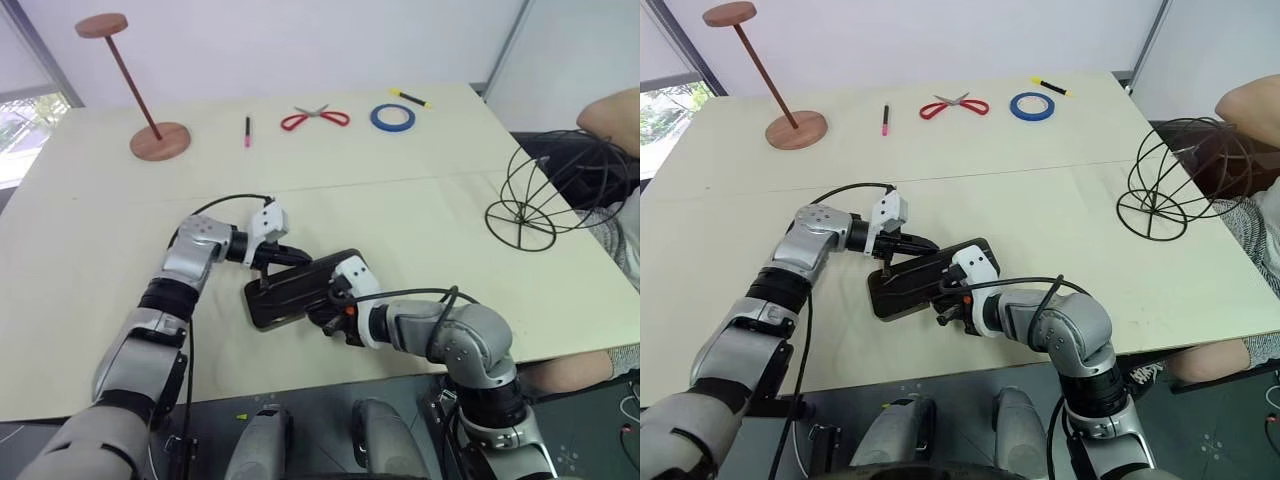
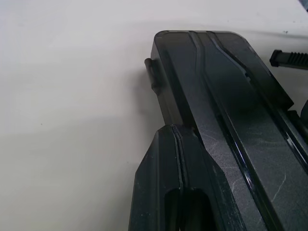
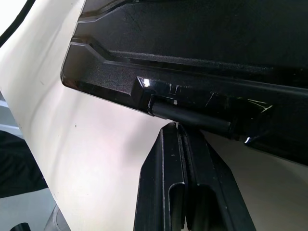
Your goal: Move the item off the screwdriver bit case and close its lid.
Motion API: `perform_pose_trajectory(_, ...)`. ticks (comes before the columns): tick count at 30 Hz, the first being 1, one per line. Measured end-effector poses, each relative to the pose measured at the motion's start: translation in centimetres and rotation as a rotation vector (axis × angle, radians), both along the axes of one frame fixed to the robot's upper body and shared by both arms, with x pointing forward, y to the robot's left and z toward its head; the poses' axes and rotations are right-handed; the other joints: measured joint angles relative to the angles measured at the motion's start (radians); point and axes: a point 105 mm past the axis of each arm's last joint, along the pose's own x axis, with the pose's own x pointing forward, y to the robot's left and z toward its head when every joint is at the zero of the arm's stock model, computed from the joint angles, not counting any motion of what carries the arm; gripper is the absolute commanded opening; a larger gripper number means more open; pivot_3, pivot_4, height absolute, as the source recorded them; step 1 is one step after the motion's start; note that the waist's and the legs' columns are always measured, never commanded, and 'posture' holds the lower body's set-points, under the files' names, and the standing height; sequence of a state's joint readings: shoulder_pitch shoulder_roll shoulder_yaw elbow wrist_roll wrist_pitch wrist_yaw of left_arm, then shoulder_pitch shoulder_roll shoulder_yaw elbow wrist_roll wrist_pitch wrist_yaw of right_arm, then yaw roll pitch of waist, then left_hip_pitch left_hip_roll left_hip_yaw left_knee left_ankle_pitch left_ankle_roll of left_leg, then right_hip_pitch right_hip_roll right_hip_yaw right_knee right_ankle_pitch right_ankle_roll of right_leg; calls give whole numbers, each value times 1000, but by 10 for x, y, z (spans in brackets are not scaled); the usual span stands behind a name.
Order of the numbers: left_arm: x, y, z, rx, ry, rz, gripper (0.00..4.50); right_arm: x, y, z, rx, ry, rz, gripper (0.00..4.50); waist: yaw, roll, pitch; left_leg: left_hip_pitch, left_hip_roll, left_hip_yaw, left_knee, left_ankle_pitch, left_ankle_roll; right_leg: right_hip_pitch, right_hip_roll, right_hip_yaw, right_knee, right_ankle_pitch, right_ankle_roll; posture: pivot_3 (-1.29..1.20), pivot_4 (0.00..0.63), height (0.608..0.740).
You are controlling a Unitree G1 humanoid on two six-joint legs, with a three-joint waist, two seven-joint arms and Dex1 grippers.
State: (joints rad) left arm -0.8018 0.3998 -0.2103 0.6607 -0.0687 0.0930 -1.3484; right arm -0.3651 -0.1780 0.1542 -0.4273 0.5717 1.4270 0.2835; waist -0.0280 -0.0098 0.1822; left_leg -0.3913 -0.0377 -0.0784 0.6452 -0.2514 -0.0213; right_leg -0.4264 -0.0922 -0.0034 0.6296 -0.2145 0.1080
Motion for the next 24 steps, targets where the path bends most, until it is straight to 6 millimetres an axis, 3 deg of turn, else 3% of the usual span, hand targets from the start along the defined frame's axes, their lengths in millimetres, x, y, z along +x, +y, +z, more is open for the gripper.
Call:
perform_pose_trajectory(11, 9, -15, -12, -22, 13, 22, 0, -3, -1, 9, -30, 34, 26, 40, 15, 0, 0, -1, -1, 0, 0, 0, 0, 0, 0, 0, -1, 0, 0, 0, 150, 740)
perform_pose_trajectory(15, 11, -17, -11, -43, 5, 31, 0, -5, 2, 24, -16, 1, 75, 40, 16, 0, 0, -1, -1, 0, 1, 0, 0, 0, -1, 0, -1, 0, 0, 0, 150, 740)
perform_pose_trajectory(18, 12, -14, -10, -48, 2, 37, 0, -2, -14, 46, -32, -86, 120, 40, 17, 0, 0, -2, -2, 0, 1, 0, 0, 0, -2, -1, -1, 0, 1, 0, 150, 740)
perform_pose_trajectory(21, 18, 15, -7, -36, -17, 117, 0, -5, -47, 65, -90, -148, 158, 40, 5, -1, 1, -2, -1, -1, 0, -2, 3, -1, -1, -1, -2, 0, 1, 0, 150, 740)
perform_pose_trajectory(24, 23, 49, 8, -54, -75, 228, 0, -18, -63, 71, -121, -155, 237, 40, -2, -2, 2, -2, 1, -3, 0, -4, 8, -2, 1, -1, -1, -3, -1, 0, 150, 740)
